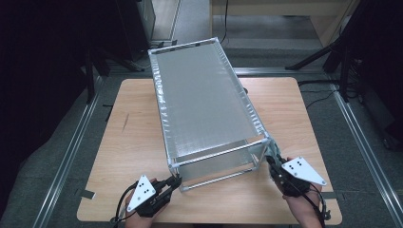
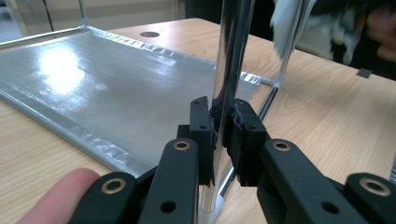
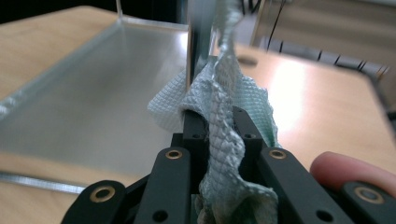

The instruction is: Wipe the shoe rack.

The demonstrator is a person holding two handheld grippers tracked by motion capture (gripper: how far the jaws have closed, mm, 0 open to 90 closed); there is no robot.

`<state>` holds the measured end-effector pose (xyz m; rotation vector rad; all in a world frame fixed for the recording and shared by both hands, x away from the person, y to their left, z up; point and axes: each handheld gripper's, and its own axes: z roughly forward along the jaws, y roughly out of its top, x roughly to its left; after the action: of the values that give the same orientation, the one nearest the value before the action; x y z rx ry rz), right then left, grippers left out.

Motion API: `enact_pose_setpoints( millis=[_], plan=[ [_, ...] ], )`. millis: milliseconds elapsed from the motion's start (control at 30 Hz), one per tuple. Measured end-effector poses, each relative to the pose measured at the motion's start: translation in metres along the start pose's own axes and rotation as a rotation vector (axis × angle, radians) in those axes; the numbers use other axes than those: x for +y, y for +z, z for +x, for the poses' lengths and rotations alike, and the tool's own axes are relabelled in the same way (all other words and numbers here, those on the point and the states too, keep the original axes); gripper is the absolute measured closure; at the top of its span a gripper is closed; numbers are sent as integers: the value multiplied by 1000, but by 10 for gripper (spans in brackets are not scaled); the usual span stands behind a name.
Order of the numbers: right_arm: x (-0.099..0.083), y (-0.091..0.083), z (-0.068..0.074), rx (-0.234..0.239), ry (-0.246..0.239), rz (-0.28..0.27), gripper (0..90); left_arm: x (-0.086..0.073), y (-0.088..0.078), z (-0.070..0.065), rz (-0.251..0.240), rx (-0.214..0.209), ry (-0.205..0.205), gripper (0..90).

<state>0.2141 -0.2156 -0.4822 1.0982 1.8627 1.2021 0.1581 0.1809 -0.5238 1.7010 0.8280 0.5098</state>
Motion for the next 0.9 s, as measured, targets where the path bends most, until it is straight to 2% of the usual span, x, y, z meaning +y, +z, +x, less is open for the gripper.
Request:
enact_pose_setpoints(
  millis=[67,133,267,300,333,367,433,533,567,600,733,767,867,900],
  plan=[
    [-12,3,4,16,27,23,799,0,0,0,-1,2,-1,813],
    [-17,5,6,21,32,38,798,-1,0,-1,-8,5,-6,813],
    [-31,17,11,18,56,144,794,-2,-1,-4,-10,6,-2,812],
    [-31,17,11,18,56,144,794,-2,-1,-4,-10,6,-2,813],
    [-37,22,12,13,41,200,792,-2,-1,-4,-9,3,1,813],
    [-41,25,13,14,29,231,791,-2,-1,-5,-5,0,10,813],
    [-42,26,13,12,25,244,791,-2,-1,-5,-6,-1,7,813],
    [-35,21,14,7,29,212,790,-2,-1,-5,-5,-3,6,813],
    [-30,18,14,7,33,186,789,-2,-1,-5,-5,-4,7,813],
    [-18,10,14,5,37,135,788,-2,-2,-5,-4,-4,4,813],
    [10,-9,16,1,30,17,788,-2,-2,-6,-3,-7,5,813],
    [10,-9,16,1,30,17,788,-2,-2,-6,-3,-7,5,813],
    [30,-25,20,6,46,-87,787,-2,-2,-6,-3,-10,3,813],
    [30,-25,20,6,46,-87,787,-2,-2,-6,-3,-11,3,813]
  ],
)
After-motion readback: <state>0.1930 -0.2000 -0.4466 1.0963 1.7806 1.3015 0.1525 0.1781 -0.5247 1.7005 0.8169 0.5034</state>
